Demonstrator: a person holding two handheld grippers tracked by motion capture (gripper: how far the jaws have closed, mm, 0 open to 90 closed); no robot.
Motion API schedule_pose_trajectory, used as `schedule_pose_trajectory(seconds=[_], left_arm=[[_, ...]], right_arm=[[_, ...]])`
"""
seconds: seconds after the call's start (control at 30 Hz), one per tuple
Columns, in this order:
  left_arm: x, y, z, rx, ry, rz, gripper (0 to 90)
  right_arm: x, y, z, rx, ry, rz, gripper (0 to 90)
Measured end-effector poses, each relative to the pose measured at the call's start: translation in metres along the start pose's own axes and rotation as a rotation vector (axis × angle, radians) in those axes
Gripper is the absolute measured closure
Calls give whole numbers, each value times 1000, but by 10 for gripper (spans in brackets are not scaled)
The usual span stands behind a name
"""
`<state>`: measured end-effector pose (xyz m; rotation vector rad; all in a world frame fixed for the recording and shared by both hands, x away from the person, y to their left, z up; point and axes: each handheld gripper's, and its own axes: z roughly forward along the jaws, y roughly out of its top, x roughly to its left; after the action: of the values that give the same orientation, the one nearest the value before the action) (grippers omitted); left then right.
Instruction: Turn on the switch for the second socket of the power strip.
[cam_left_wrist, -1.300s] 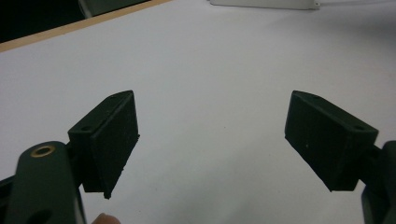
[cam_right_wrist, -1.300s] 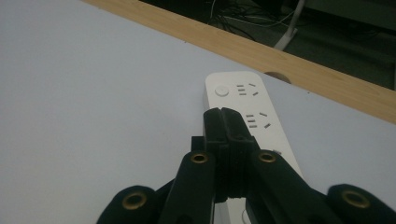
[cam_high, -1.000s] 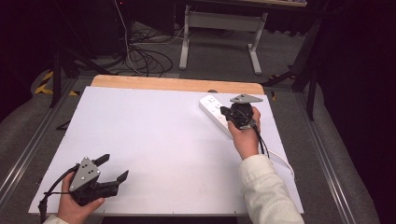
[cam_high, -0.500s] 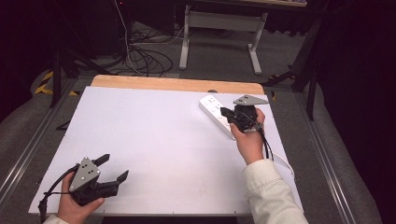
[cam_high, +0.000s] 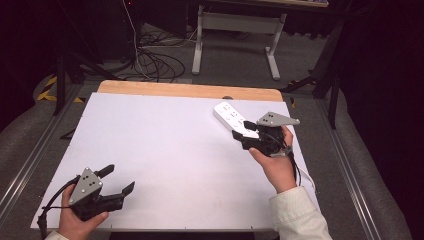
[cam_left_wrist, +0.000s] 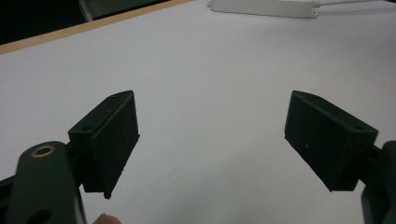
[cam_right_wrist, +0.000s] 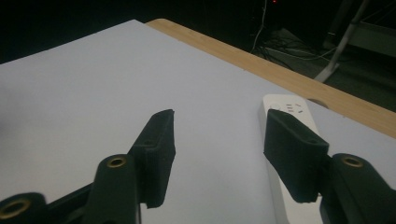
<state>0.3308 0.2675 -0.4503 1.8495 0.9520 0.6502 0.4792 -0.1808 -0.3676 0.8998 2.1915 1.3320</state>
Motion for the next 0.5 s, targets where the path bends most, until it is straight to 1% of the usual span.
schedule_pose_trajectory(seconds=[0.03, 0.07, 0.13, 0.2, 0.27, 0.37, 0.4, 0.43, 0.47, 0.5], left_arm=[[0, 0, 0, -2, -1, -1, 184], [0, 0, -1, -3, -3, -4, 184], [0, 1, -1, 1, -4, 2, 184], [0, 1, -2, 3, -6, 2, 184], [-1, 1, -3, 2, -6, -1, 183], [0, 2, -4, 2, -10, 0, 179], [-1, 1, -4, 2, -16, -6, 179], [-1, 1, -4, 4, -17, -3, 179], [-2, 1, -5, 4, -17, -4, 179], [-2, 1, -5, 1, -15, -2, 179]], right_arm=[[3, -3, -5, 0, 17, -5, 403], [3, -3, -5, 0, 17, -5, 403], [6, -7, -10, 1, 28, -9, 371], [8, -11, -14, 1, 41, -4, 346], [11, -18, -21, -3, 56, 13, 320], [13, -23, -25, 1, 64, 15, 297], [13, -26, -26, 6, 70, 11, 285], [14, -29, -28, 9, 72, 6, 275], [15, -35, -32, 6, 79, 3, 260], [15, -35, -32, 6, 79, 3, 260]])
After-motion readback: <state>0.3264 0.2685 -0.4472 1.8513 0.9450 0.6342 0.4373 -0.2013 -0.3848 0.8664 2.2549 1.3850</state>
